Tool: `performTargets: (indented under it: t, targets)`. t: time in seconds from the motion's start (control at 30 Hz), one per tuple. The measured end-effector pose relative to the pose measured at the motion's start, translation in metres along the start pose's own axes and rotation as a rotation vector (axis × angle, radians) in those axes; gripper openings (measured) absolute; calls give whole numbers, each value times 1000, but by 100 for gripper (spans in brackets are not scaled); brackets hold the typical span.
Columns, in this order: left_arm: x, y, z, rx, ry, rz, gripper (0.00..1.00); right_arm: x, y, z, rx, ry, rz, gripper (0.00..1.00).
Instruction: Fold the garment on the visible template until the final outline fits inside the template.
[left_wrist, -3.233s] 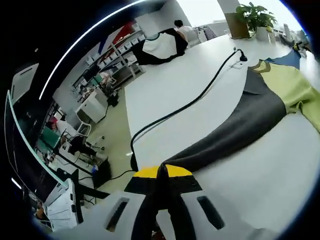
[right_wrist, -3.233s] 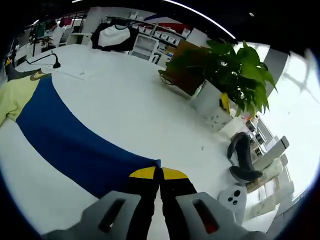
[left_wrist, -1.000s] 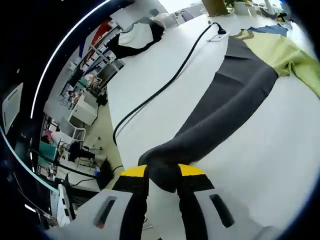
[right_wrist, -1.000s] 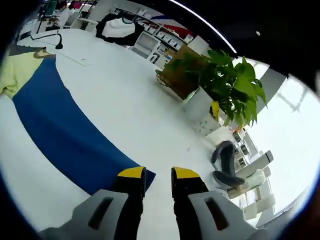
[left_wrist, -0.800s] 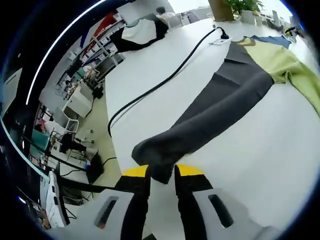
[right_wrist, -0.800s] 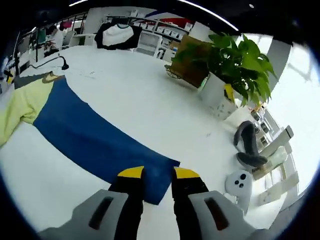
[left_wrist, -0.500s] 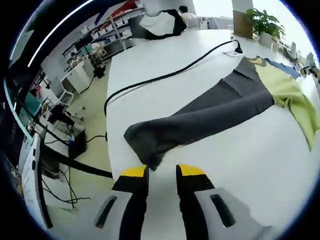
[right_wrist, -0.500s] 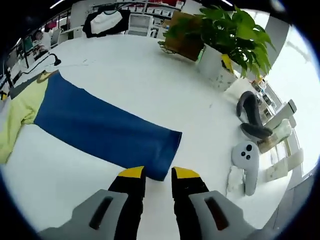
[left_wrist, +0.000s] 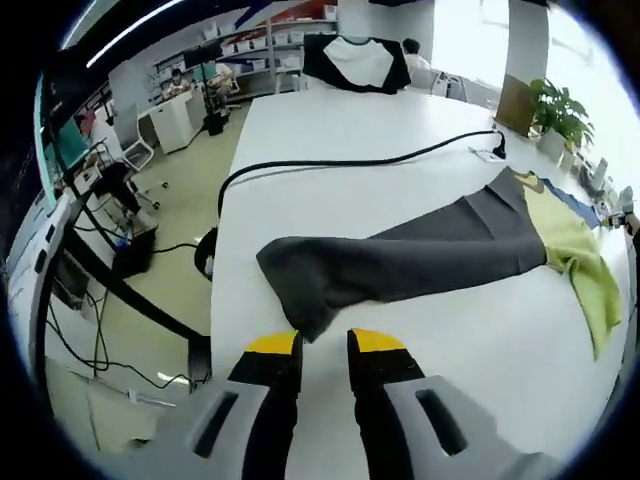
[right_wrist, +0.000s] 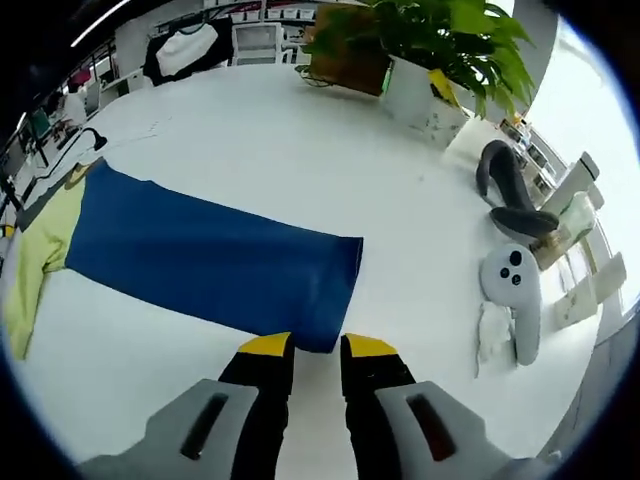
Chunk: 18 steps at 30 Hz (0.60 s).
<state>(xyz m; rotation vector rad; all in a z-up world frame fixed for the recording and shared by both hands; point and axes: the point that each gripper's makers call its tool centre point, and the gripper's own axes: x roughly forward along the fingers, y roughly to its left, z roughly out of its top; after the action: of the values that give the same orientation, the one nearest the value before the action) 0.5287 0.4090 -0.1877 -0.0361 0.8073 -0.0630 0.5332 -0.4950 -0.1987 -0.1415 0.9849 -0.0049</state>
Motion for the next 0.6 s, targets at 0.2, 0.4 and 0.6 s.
performTargets:
  t: [0.2, 0.4, 0.6]
  targets:
    - [5, -1, -3, -53, -15, 11, 17, -6, 8, -10, 0, -17, 0, 16]
    - [12, 6, -5, -51, -3, 43, 16, -3, 11, -10, -6, -10, 24, 11]
    - [16, 11, -2, -8, 8, 70, 11, 0, 8, -7, -1, 1, 31, 8]
